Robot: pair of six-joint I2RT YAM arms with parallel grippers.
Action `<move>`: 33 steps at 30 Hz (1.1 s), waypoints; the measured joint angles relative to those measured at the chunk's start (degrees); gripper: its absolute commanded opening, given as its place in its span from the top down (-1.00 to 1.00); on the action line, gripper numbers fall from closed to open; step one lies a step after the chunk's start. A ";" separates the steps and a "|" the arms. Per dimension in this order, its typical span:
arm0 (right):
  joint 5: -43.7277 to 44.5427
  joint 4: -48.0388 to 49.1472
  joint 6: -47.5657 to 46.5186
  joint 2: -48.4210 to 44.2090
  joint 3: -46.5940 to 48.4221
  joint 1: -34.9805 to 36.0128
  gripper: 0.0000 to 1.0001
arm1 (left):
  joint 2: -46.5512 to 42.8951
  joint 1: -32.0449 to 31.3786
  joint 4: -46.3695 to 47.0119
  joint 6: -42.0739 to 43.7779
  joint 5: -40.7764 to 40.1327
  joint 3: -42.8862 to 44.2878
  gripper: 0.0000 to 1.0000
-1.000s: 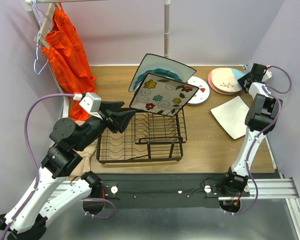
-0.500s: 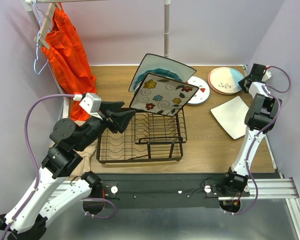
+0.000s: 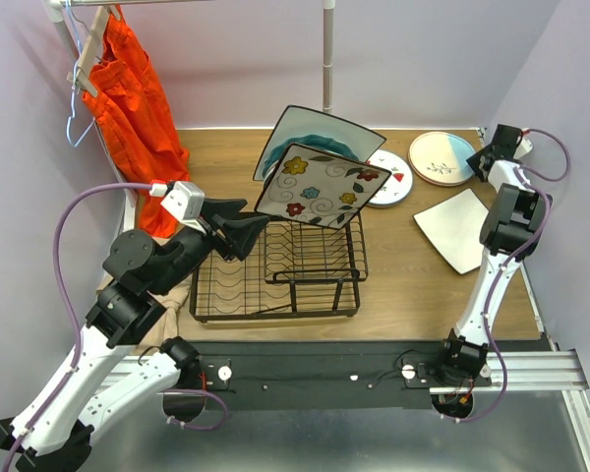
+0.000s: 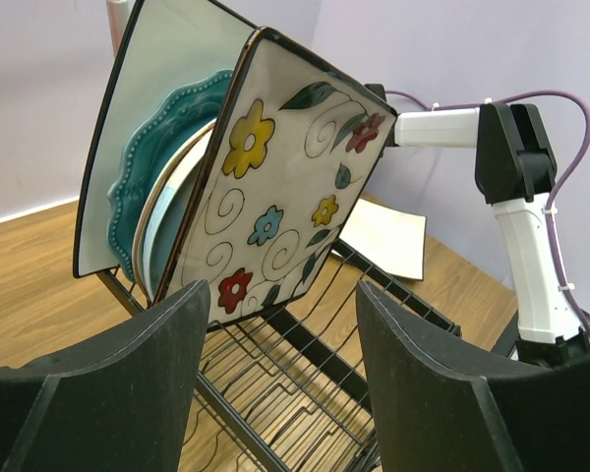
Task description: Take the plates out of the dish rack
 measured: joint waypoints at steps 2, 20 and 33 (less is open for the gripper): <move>0.02 -0.48 0.00 -0.46 0.00 0.00 -0.06 | 0.04 0.00 -0.02 0.00 0.00 0.00 -0.40; -23.04 -1.25 -6.32 -49.86 -14.64 4.70 -0.92 | -2.93 0.00 -2.69 -0.31 0.00 3.54 -0.40; -52.63 2.97 -12.59 -76.61 -37.53 6.97 -0.89 | -2.32 0.00 -2.95 -1.07 0.76 4.44 -0.40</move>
